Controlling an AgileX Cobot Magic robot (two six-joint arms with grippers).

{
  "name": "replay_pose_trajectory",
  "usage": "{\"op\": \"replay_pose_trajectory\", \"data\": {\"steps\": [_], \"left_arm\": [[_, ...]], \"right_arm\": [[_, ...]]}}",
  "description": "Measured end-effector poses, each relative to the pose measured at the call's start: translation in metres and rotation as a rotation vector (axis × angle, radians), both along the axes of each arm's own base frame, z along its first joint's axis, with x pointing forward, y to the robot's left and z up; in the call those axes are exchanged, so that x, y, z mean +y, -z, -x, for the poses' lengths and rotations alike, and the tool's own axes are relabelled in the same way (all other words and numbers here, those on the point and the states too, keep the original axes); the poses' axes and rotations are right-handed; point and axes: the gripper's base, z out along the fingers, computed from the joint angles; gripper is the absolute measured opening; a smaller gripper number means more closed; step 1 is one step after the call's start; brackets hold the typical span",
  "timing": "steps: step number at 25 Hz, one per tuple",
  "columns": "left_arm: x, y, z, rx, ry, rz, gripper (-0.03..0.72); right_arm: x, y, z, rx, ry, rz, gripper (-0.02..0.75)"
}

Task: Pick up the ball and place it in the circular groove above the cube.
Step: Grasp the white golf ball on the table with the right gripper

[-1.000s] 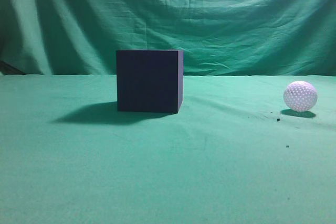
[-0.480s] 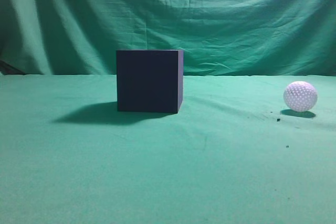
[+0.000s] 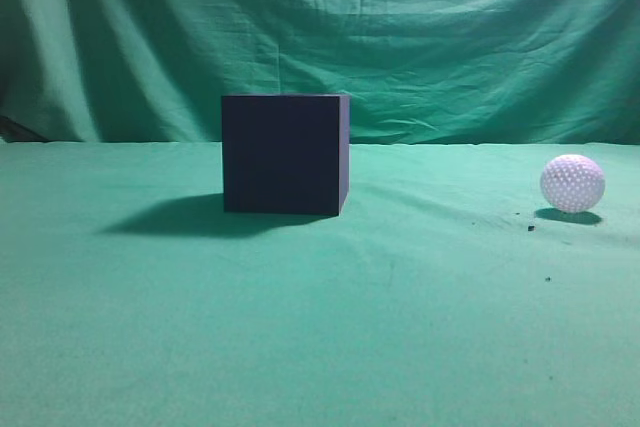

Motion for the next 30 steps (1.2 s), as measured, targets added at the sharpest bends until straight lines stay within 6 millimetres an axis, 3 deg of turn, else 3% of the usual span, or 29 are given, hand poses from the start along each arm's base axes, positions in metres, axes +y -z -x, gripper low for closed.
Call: {"op": "replay_pose_trajectory", "data": {"steps": [3,7,14,21,30], "left_arm": [[0.0,0.0,0.0,0.0,0.0,0.0,0.0],[0.0,0.0,0.0,0.0,0.0,0.0,0.0],[0.0,0.0,0.0,0.0,0.0,0.0,0.0],[0.0,0.0,0.0,0.0,0.0,0.0,0.0],[0.0,0.0,0.0,0.0,0.0,0.0,0.0]], "right_arm": [[-0.001,-0.008,0.001,-0.09,0.014,-0.019,0.047],[0.0,-0.025,0.003,-0.06,-0.002,-0.019,0.047],[0.006,-0.063,-0.018,0.25,-0.051,-0.009,0.047],[0.012,-0.059,-0.048,0.486,-0.076,-0.039,0.047],[0.032,-0.056,-0.096,0.89,-0.263,0.201,0.047]]}}
